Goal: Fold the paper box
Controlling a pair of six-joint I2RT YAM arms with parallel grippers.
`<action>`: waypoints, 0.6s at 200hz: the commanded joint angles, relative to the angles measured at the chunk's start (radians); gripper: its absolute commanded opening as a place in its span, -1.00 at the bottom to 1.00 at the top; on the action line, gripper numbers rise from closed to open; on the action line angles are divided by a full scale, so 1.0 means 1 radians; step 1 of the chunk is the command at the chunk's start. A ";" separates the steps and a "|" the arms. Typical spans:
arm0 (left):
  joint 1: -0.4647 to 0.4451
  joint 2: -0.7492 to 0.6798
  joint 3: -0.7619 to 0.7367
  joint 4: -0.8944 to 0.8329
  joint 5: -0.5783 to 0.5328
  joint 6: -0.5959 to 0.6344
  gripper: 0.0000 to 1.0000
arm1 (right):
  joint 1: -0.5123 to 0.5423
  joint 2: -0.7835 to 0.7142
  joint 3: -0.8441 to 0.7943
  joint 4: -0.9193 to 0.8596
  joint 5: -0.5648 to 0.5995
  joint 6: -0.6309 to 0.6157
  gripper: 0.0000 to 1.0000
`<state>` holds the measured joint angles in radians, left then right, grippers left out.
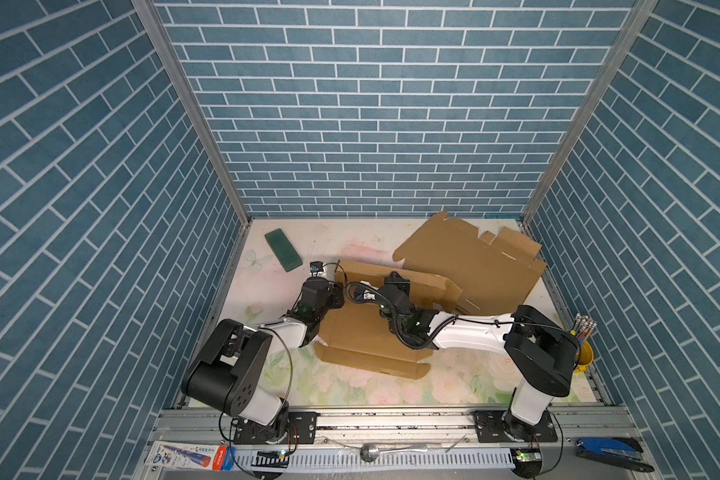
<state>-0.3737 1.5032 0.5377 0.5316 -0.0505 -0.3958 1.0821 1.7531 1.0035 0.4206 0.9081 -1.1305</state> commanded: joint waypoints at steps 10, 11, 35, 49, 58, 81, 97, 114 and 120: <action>-0.004 0.030 0.068 -0.074 0.001 0.089 0.08 | 0.007 0.002 0.024 -0.040 -0.023 0.019 -1.00; -0.003 0.032 0.070 -0.075 0.001 0.090 0.08 | 0.008 0.002 0.023 -0.040 -0.023 0.019 -1.00; -0.003 0.079 0.096 -0.072 0.023 0.107 0.03 | 0.008 -0.005 0.019 -0.042 -0.023 0.021 -1.00; -0.003 0.102 0.092 -0.055 0.024 0.106 0.00 | 0.008 -0.010 0.015 -0.044 -0.025 0.023 -1.00; -0.004 0.114 0.085 -0.044 0.022 0.106 -0.05 | 0.008 -0.010 0.016 -0.046 -0.025 0.023 -1.00; -0.003 0.120 0.072 -0.013 0.007 0.105 -0.23 | 0.009 -0.008 0.018 -0.047 -0.023 0.024 -1.00; -0.003 0.116 0.072 -0.008 0.002 0.115 -0.39 | 0.009 -0.007 0.021 -0.048 -0.023 0.024 -1.00; -0.003 0.120 0.073 0.003 -0.004 0.125 -0.53 | 0.012 -0.006 0.026 -0.047 -0.023 0.024 -1.00; -0.003 0.123 0.073 0.007 -0.007 0.128 -0.60 | 0.013 -0.006 0.025 -0.049 -0.023 0.024 -1.00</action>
<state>-0.3737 1.6180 0.6201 0.5060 -0.0376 -0.2958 1.0824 1.7531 1.0035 0.4164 0.9054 -1.1290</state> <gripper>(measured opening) 0.244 0.054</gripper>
